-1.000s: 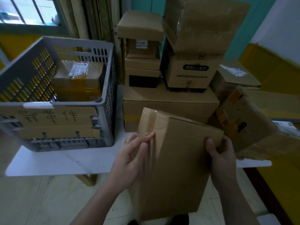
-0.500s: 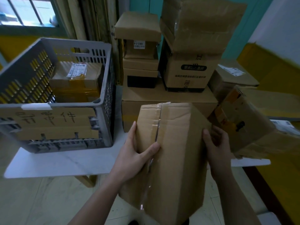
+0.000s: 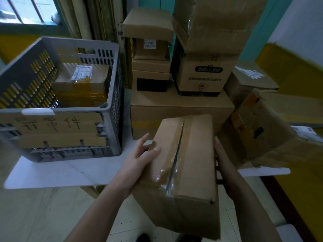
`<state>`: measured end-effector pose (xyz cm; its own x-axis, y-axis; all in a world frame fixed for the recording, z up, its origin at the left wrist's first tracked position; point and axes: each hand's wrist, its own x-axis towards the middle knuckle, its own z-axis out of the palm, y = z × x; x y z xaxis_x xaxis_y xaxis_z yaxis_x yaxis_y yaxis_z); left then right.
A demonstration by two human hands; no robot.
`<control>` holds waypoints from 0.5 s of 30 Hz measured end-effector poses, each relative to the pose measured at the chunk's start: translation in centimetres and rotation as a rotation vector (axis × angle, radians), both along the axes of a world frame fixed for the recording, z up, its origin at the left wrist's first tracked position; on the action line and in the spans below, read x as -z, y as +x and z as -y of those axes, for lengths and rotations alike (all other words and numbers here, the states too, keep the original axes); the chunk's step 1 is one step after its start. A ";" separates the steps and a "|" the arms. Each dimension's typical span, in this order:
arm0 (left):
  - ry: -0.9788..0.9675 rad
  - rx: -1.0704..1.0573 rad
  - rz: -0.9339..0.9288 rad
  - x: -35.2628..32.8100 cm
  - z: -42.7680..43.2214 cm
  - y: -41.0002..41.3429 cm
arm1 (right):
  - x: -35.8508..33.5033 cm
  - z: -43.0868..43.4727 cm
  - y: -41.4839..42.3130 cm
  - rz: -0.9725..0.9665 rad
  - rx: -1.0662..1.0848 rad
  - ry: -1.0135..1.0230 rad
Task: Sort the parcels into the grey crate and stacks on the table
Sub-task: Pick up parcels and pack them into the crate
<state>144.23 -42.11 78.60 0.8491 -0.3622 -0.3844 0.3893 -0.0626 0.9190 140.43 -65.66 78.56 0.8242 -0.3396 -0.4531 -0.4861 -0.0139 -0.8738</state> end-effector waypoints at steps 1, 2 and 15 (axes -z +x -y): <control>-0.109 0.001 -0.001 0.1 -0.4 -0.1 | 0.0 0.3 0.0 -0.027 0.003 0.037; -0.215 0.005 0.008 0.3 -0.8 -0.1 | 0.3 0.6 -0.2 -0.075 -0.006 0.062; 0.081 -0.112 0.297 0.3 1.6 -0.4 | 3.0 0.0 -1.7 0.003 0.018 0.229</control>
